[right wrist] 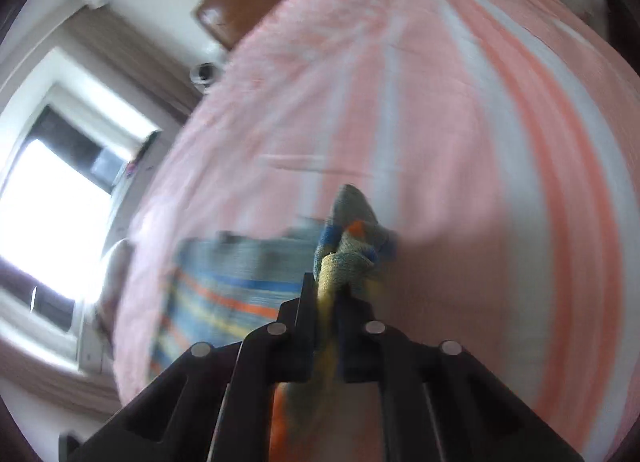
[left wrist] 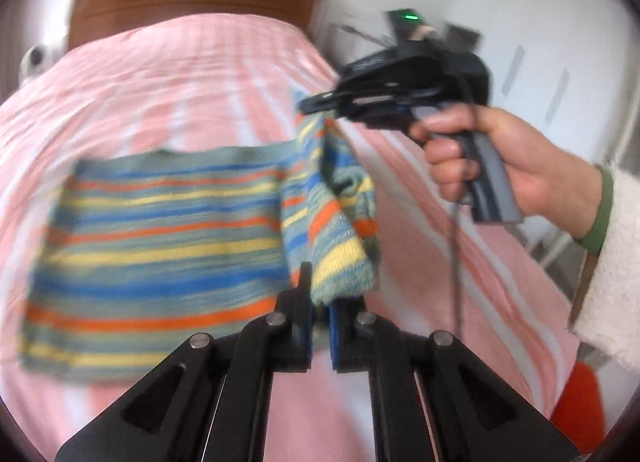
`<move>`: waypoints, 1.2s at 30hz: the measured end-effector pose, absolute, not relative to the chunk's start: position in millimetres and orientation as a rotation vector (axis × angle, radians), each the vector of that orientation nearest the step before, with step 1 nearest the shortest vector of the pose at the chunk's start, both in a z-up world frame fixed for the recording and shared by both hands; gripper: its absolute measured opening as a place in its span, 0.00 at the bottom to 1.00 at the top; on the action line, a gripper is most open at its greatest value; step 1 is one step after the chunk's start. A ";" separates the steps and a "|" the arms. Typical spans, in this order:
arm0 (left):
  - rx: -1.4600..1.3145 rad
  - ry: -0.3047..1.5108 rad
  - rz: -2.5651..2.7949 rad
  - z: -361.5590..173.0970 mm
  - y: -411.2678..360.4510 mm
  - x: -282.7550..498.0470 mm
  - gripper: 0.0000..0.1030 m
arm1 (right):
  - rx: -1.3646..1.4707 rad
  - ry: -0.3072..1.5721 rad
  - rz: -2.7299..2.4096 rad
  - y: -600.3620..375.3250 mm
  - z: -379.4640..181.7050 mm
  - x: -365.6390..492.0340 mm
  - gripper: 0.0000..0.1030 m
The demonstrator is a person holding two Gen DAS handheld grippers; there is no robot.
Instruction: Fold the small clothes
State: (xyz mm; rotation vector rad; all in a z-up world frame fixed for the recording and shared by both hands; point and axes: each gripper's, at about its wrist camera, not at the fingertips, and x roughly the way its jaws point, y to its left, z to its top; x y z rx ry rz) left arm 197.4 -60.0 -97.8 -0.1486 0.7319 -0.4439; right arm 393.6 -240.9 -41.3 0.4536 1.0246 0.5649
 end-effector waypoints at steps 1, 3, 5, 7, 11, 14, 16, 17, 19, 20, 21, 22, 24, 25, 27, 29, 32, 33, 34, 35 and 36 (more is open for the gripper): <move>-0.172 0.736 -0.415 -97.6 -41.9 194.0 0.04 | 0.447 1.016 0.594 -223.7 -32.2 396.3 0.08; -0.224 0.751 -0.348 -101.9 -4.4 187.3 0.04 | 0.431 1.012 0.645 -184.9 -22.4 398.0 0.08; -0.284 0.771 -0.278 -108.7 29.0 179.4 0.04 | 0.386 1.018 0.695 -133.4 -17.2 402.7 0.08; -0.326 0.785 -0.231 -114.4 52.4 174.2 0.04 | 0.364 1.029 0.733 -83.5 -18.9 407.4 0.08; -0.339 0.823 -0.131 -126.7 81.3 170.7 0.09 | 0.292 1.058 0.772 6.9 -37.9 415.5 0.09; -0.352 0.849 -0.090 -130.7 96.1 163.8 0.27 | 0.352 1.109 0.788 45.0 -63.3 424.9 0.29; -0.351 0.847 -0.061 -125.2 103.3 151.0 0.56 | 0.398 1.099 0.777 50.3 -71.3 419.2 0.42; -0.356 0.828 -0.058 -121.9 106.8 139.8 0.59 | 0.426 1.069 0.776 46.4 -69.6 413.5 0.42; -0.368 0.808 -0.071 -114.4 113.8 136.5 0.64 | 0.461 1.026 0.790 34.7 -60.6 401.9 0.42; -0.381 0.804 -0.083 -111.9 114.9 135.1 0.65 | 0.457 1.011 0.784 26.4 -54.7 396.2 0.42; -0.396 0.802 -0.098 -111.1 115.0 137.3 0.68 | 0.441 0.999 0.779 15.8 -49.5 389.6 0.42; -0.409 0.796 -0.112 -109.0 113.5 137.7 0.70 | 0.391 0.981 0.767 1.8 -40.3 379.1 0.42; -0.394 0.789 -0.114 -106.5 108.4 141.0 0.71 | 0.296 0.947 0.753 -14.7 -27.9 359.6 0.42; -0.376 0.789 -0.107 -107.6 105.4 151.3 0.72 | 0.216 0.921 0.743 -27.2 -20.5 341.2 0.42; -0.319 0.820 -0.044 -113.3 99.6 161.3 0.72 | 0.120 0.890 0.741 -39.9 -15.2 312.6 0.43; -0.289 0.873 0.032 -131.7 116.7 194.8 0.72 | 0.040 0.866 0.765 -47.4 -18.3 277.8 0.48; -0.309 0.913 0.056 -143.8 132.2 201.1 0.75 | -0.025 0.946 0.801 -50.6 -54.8 242.8 0.54; -0.315 0.916 0.057 -141.2 135.7 198.0 0.75 | -0.052 1.001 0.787 -45.5 -72.1 237.0 0.54; -0.316 0.918 0.074 -134.0 139.7 190.2 0.77 | -0.087 1.031 0.750 -44.7 -85.9 228.8 0.54; -0.316 0.907 0.085 -128.0 142.7 183.2 0.78 | -0.100 1.015 0.731 -47.4 -87.4 222.8 0.54; -0.316 0.886 0.095 -119.8 146.4 173.8 0.83 | -0.101 0.979 0.715 -50.8 -80.8 212.7 0.54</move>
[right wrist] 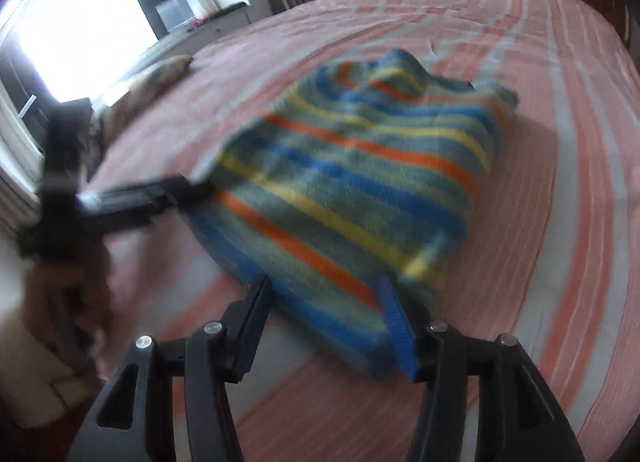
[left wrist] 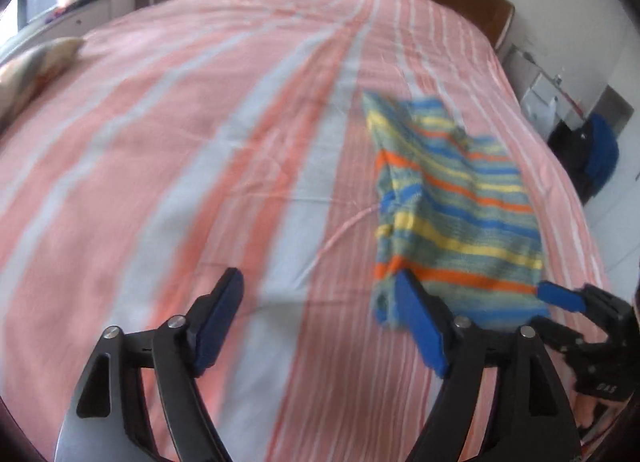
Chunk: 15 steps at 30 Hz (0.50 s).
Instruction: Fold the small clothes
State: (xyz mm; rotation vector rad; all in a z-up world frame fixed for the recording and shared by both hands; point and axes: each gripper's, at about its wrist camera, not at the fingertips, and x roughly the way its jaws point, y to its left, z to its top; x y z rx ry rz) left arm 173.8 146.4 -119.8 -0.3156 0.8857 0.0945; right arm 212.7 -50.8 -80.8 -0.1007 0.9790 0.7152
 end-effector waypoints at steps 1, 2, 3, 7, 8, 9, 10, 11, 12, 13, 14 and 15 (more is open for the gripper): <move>-0.313 0.869 0.104 -113.3 149.1 165.8 0.91 | -0.084 0.936 0.708 -56.3 -68.6 200.6 0.55; -0.309 0.858 0.114 -111.6 152.0 162.1 0.94 | -0.064 0.900 0.706 -62.2 -58.2 190.2 0.63; -0.303 0.849 0.126 -109.3 153.9 157.9 0.97 | -0.053 0.875 0.700 -67.0 -51.5 182.5 0.70; -0.249 0.879 0.154 -117.8 148.6 143.3 0.97 | -0.040 0.777 0.587 -96.6 -35.1 140.1 0.94; -0.231 0.887 0.157 -124.3 145.0 140.3 0.97 | -0.041 0.786 0.553 -104.1 -38.6 130.6 0.94; -0.219 0.899 0.157 -129.7 141.4 139.5 0.97 | -0.041 0.799 0.525 -108.8 -42.7 125.3 0.94; -0.209 0.917 0.157 -136.7 138.5 140.6 0.97 | -0.038 0.828 0.482 -115.7 -51.9 116.4 0.94; -0.206 0.940 0.150 -144.8 135.5 143.0 0.97 | -0.040 0.850 0.453 -119.6 -59.7 112.5 0.94; -0.205 0.961 0.143 -151.6 133.4 144.1 0.97 | -0.047 0.871 0.424 -120.0 -67.5 111.0 0.94; -0.193 0.974 0.146 -157.7 130.8 144.1 0.97 | -0.059 0.910 0.375 -125.3 -79.4 110.1 0.94; -0.165 0.962 0.153 -159.8 127.2 142.2 0.97 | -0.066 0.941 0.340 -128.4 -86.3 108.3 0.94; -0.145 0.950 0.155 -160.7 124.3 140.9 0.99 | -0.072 0.982 0.303 -130.5 -95.4 108.0 0.94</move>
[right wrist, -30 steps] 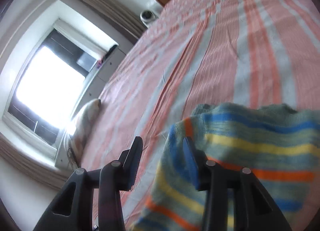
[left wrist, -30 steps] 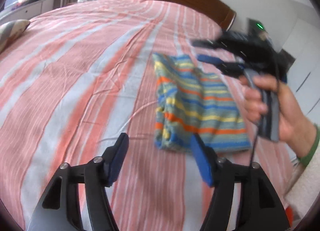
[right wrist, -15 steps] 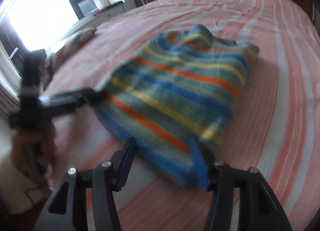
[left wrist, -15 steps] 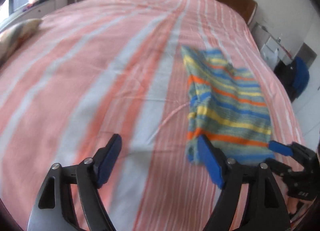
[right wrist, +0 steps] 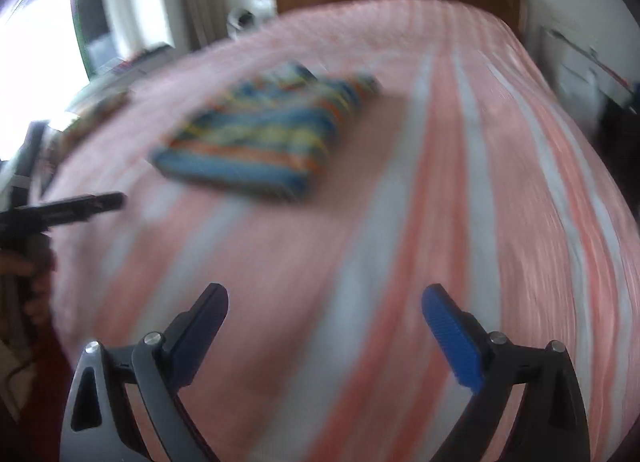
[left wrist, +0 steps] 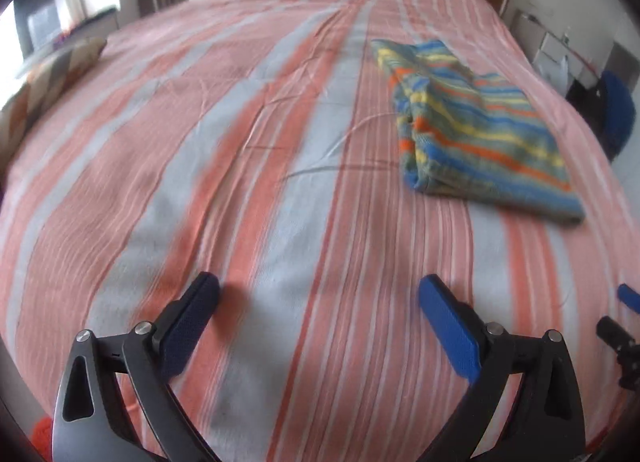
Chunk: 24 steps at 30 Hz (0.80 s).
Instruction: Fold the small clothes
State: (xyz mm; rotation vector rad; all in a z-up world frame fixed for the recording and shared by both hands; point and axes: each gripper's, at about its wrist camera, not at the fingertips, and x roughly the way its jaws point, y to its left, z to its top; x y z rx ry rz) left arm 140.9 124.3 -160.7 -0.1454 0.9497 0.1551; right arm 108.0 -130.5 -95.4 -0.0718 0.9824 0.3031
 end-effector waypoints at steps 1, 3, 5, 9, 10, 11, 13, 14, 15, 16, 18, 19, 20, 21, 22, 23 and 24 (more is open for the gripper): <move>-0.134 0.946 0.155 -161.5 122.5 140.3 0.99 | -0.066 0.997 0.296 -135.0 -99.5 107.5 0.95; -0.129 0.941 0.159 -162.5 121.5 139.5 0.99 | -0.053 0.991 0.305 -133.0 -99.9 107.0 1.00; -0.139 0.942 0.152 -163.6 122.1 139.3 0.99 | -0.060 0.995 0.290 -129.4 -101.3 109.5 1.00; -0.108 0.976 0.137 -166.7 120.2 142.6 1.00 | -0.035 0.975 0.273 -127.9 -110.0 108.8 1.00; -0.103 0.986 0.135 -166.8 120.5 142.9 1.00 | -0.033 0.973 0.271 -127.6 -111.5 107.7 1.00; -0.100 0.996 0.134 -167.8 120.8 144.0 1.00 | -0.045 0.973 0.266 -124.8 -114.9 108.7 1.00; -0.089 1.008 0.138 -168.7 119.2 146.3 1.00 | -0.074 0.988 0.254 -119.1 -118.4 111.2 1.00; -0.081 1.009 0.140 -169.0 118.3 146.2 1.00 | -0.077 0.997 0.252 -119.4 -119.0 112.6 1.00; -0.075 1.010 0.143 -169.2 117.3 145.9 1.00 | -0.076 1.011 0.251 -119.3 -119.0 114.4 1.00; -0.069 1.010 0.146 -169.6 116.1 145.8 1.00 | -0.073 1.028 0.253 -119.4 -119.2 116.9 1.00; -0.064 1.010 0.149 -170.3 115.3 145.6 1.00 | -0.077 1.042 0.257 -119.0 -119.9 118.5 1.00; -0.064 1.010 0.149 -170.5 115.4 145.2 1.00 | -0.080 1.045 0.256 -118.6 -120.2 119.0 1.00; -0.064 1.009 0.150 -170.5 115.5 144.7 1.00 | -0.083 1.042 0.255 -118.1 -120.3 118.5 1.00; -0.063 1.007 0.150 -170.5 115.4 144.1 1.00 | -0.084 1.038 0.254 -118.3 -120.5 117.8 1.00; -0.061 1.004 0.151 -170.2 115.2 143.8 1.00 | -0.085 1.029 0.252 -118.3 -120.7 116.4 1.00; -0.060 1.002 0.152 -170.3 115.3 143.5 1.00 | -0.086 1.026 0.252 -118.4 -121.0 115.7 1.00; -0.058 1.001 0.152 -170.4 115.2 143.4 1.00 | -0.086 1.024 0.251 -118.0 -121.0 116.3 1.00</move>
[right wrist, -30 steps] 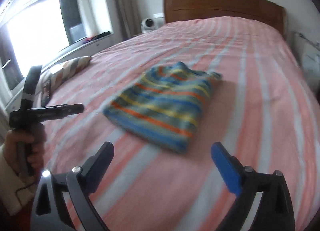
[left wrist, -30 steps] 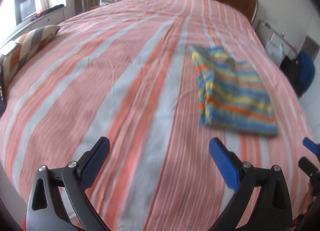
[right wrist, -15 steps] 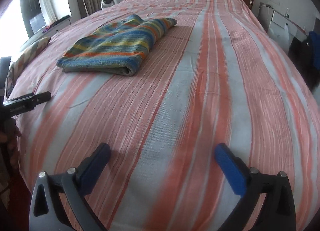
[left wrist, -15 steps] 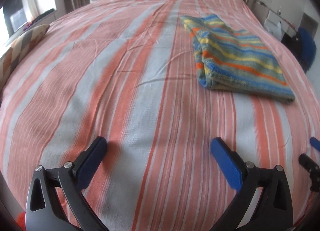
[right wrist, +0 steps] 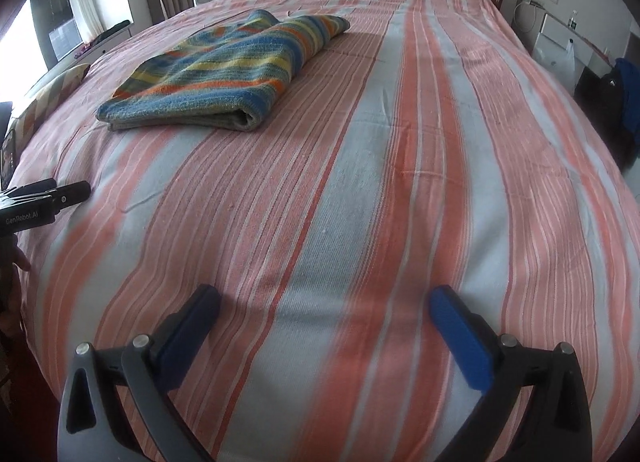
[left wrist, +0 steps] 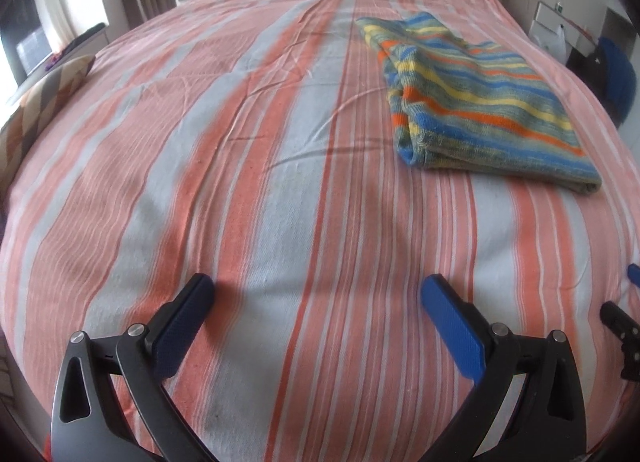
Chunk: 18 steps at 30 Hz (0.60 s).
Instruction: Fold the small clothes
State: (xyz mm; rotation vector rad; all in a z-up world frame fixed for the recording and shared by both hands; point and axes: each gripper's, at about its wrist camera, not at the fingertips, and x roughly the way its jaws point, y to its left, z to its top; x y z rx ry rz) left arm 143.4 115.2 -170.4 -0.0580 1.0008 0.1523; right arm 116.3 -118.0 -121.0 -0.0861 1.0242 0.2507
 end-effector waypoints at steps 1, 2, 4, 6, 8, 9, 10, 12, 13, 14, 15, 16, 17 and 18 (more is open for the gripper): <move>-0.057 1.001 0.153 -170.3 115.0 143.4 1.00 | -0.088 1.025 0.250 -117.5 -121.2 116.7 1.00; -0.057 1.002 0.153 -170.2 115.1 143.4 1.00 | -0.089 1.027 0.249 -117.3 -121.1 116.9 1.00; -0.057 1.000 0.152 -170.2 115.0 143.0 1.00 | -0.089 1.026 0.248 -116.8 -120.9 116.5 1.00; -0.054 0.995 0.149 -170.5 114.4 142.5 1.00 | -0.089 1.025 0.247 -115.8 -120.9 115.1 1.00; -0.054 0.996 0.145 -170.4 114.6 142.3 1.00 | -0.076 1.016 0.255 -118.0 -120.7 114.1 1.00; -0.057 1.006 0.138 -169.1 115.4 143.2 1.00 | -0.067 1.012 0.259 -119.4 -120.7 113.2 1.00; -0.068 1.038 0.114 -164.8 118.3 145.9 0.99 | -0.063 1.014 0.265 -120.6 -119.5 113.0 1.00; -0.140 1.045 0.058 -150.2 131.1 150.5 0.98 | -0.053 1.033 0.271 -122.9 -112.3 115.3 1.00; -0.220 1.006 0.020 -138.5 142.3 153.0 0.99 | -0.031 1.036 0.281 -126.4 -107.5 117.8 0.99; -0.328 0.951 -0.028 -124.9 156.7 159.5 0.99 | 0.014 1.021 0.300 -132.1 -99.1 122.2 0.98; -0.417 0.913 -0.073 -115.3 168.0 169.8 0.99 | 0.062 0.996 0.318 -137.9 -90.7 127.6 0.98; -0.475 0.901 -0.108 -110.4 175.4 181.9 0.99 | 0.132 0.958 0.341 -146.9 -77.6 141.3 0.98; -0.528 0.907 -0.157 -107.3 180.9 204.5 0.99 | 0.192 0.939 0.367 -152.7 -69.6 157.0 0.98; -0.545 0.922 -0.201 -108.2 181.8 224.3 0.99 | 0.237 0.939 0.389 -155.6 -66.2 170.2 0.98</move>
